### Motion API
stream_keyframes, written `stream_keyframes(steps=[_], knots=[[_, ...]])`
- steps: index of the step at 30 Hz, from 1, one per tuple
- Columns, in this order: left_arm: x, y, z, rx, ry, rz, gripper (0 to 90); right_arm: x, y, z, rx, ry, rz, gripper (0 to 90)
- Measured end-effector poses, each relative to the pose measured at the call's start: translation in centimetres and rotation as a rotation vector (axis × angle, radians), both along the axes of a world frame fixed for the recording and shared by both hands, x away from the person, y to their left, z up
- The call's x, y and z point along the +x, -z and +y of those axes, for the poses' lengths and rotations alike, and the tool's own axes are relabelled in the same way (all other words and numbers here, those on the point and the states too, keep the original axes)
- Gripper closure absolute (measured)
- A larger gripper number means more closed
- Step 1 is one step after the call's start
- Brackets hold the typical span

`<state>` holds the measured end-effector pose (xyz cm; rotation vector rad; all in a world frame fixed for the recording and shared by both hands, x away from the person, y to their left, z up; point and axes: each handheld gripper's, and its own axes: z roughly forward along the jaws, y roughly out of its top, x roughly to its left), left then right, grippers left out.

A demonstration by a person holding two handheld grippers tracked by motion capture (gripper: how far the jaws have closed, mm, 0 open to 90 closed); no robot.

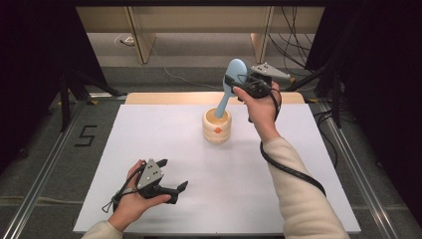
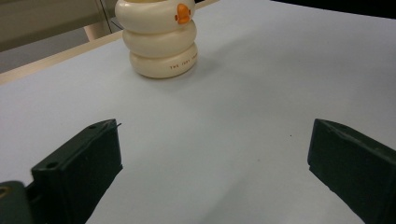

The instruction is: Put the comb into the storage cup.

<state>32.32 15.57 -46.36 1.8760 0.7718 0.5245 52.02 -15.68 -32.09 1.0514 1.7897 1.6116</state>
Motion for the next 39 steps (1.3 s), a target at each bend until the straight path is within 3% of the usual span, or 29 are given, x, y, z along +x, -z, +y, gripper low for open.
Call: stream_keyframes(steps=[39], knots=[[0.0,0.0,0.0,-0.005,0.003,0.0,2.1,1.2,0.8,1.1,-0.025,0.017,0.019,50.0]])
